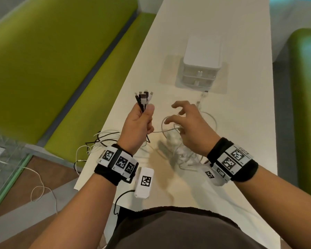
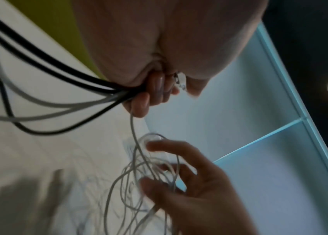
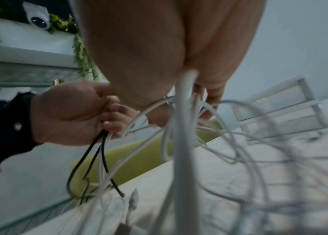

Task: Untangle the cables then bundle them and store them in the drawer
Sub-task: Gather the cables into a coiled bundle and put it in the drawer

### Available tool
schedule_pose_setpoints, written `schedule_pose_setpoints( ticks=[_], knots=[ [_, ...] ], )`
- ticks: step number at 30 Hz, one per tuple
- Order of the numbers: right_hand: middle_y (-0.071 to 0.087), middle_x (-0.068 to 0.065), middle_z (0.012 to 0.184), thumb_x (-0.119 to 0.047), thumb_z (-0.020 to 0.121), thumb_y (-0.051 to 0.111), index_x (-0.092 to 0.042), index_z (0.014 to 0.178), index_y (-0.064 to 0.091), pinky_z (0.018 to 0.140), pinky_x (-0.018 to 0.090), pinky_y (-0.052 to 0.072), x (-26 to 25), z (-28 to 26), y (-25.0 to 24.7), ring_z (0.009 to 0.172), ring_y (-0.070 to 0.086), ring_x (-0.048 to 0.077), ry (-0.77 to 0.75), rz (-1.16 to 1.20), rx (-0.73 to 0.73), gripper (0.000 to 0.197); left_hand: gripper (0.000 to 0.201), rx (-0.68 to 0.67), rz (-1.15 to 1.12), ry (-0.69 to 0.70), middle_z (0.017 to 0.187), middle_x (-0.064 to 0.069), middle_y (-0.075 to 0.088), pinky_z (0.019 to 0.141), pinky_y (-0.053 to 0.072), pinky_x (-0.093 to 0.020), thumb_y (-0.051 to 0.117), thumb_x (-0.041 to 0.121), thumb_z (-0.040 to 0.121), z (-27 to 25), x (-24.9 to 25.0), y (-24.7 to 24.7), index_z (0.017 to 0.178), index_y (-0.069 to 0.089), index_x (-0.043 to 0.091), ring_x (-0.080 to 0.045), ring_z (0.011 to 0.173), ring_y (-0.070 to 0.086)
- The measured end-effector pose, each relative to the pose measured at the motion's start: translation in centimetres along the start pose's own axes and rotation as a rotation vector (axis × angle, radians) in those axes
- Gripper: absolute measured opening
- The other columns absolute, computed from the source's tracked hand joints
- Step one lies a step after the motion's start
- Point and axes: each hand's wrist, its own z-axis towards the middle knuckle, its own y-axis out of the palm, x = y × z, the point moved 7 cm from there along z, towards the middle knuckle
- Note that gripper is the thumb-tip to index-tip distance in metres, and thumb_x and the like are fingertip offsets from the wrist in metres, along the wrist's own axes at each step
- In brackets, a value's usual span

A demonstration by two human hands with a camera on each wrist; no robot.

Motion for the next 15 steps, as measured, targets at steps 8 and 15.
schedule_pose_setpoints(
  ticks=[8,15],
  knots=[
    [0.055,0.001,0.119,0.006,0.086,0.058,-0.016,0.107,0.075,0.087,0.034,0.052,1.4,-0.2,-1.5,0.102,0.06,0.022,0.072,0.023,-0.034,0.035,0.024,-0.26,0.914,0.107,0.099,0.008,0.064,0.063,0.038,-0.03,0.063,0.013,0.09,-0.4,0.8,0.5,0.103,0.043,0.02,-0.007,0.059,0.049],
    [0.056,-0.003,0.129,-0.01,0.091,0.063,-0.018,0.128,0.064,0.083,0.021,0.04,2.3,-1.2,-0.7,0.084,0.052,0.005,0.169,0.126,-0.014,0.038,0.027,-0.315,1.178,0.131,0.095,0.001,0.069,0.057,0.033,-0.027,0.069,0.024,0.093,-0.6,0.3,1.5,0.106,0.048,0.013,-0.017,0.073,0.055]
  ],
)
